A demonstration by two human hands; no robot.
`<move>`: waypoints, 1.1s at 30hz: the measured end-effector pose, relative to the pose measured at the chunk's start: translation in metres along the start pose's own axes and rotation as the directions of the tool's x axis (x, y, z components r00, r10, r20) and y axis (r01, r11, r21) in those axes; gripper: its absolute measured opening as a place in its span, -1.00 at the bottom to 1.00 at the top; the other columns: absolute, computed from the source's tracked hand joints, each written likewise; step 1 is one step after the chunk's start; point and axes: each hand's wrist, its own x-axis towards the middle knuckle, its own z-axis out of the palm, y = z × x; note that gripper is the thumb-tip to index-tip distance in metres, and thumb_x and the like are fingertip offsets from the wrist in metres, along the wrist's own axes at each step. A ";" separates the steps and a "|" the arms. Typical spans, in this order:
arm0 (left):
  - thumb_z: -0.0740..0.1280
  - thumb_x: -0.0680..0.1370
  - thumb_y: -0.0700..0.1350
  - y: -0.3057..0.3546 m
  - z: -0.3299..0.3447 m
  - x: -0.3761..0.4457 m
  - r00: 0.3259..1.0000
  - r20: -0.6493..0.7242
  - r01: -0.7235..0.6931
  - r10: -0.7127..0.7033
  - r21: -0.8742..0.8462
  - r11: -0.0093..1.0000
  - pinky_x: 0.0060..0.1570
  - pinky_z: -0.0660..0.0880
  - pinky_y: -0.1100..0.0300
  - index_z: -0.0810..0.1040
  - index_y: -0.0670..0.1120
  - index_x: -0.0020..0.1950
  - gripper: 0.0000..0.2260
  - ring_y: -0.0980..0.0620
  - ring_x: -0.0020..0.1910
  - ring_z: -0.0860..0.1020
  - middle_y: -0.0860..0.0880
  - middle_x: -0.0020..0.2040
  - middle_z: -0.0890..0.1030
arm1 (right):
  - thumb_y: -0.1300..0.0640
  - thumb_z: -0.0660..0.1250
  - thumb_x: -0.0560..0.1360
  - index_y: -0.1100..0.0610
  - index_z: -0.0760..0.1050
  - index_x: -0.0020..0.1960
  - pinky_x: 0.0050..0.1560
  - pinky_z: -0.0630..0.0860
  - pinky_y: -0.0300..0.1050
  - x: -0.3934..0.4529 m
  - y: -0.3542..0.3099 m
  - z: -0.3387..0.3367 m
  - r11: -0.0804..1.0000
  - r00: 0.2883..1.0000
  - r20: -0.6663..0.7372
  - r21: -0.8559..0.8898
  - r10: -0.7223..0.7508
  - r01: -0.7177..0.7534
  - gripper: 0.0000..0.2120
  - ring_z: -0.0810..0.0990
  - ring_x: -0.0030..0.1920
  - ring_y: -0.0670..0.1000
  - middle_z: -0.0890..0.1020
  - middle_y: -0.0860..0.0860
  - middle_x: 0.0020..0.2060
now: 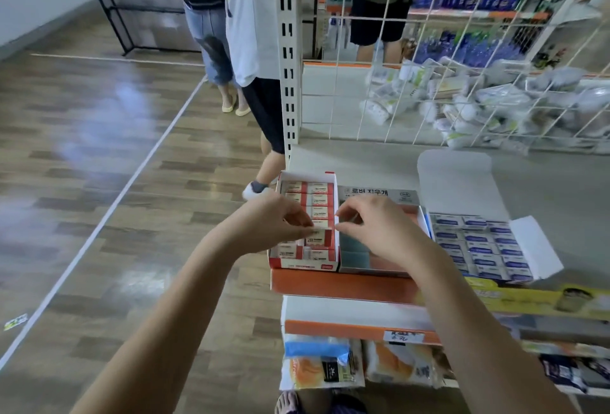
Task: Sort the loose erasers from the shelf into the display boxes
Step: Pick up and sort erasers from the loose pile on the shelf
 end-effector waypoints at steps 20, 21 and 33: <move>0.30 0.54 -0.02 0.006 0.002 0.015 0.974 0.222 0.030 -0.045 0.073 0.997 -0.15 0.45 0.37 0.56 -0.03 0.09 -0.83 0.21 -0.13 0.54 0.13 -0.08 0.59 | 0.04 0.34 0.51 0.11 0.51 0.08 -0.12 0.47 -0.25 -0.001 0.001 0.008 0.992 0.995 0.001 0.072 0.104 -0.104 -0.79 0.57 -0.10 -0.06 0.60 -0.01 -0.04; 0.31 0.54 -0.02 0.007 0.003 0.016 0.974 0.222 0.028 -0.044 0.075 0.997 -0.08 0.48 0.34 0.57 -0.04 0.09 -0.82 0.20 -0.09 0.55 0.12 -0.03 0.60 | 0.04 0.34 0.51 0.11 0.51 0.09 -0.11 0.47 -0.25 -0.001 0.001 0.008 0.991 0.994 0.000 0.076 0.109 -0.108 -0.79 0.57 -0.09 -0.06 0.60 -0.01 -0.03; 0.31 0.53 -0.02 0.011 0.011 0.015 0.976 0.219 -0.042 -0.021 0.281 0.959 -0.24 0.45 0.39 0.56 0.03 0.11 -0.83 0.23 -0.19 0.51 0.14 -0.06 0.57 | 0.04 0.33 0.51 0.12 0.52 0.10 -0.10 0.45 -0.26 -0.001 0.001 0.011 0.992 0.994 -0.008 0.063 0.112 -0.111 -0.78 0.55 -0.10 -0.07 0.61 0.00 -0.01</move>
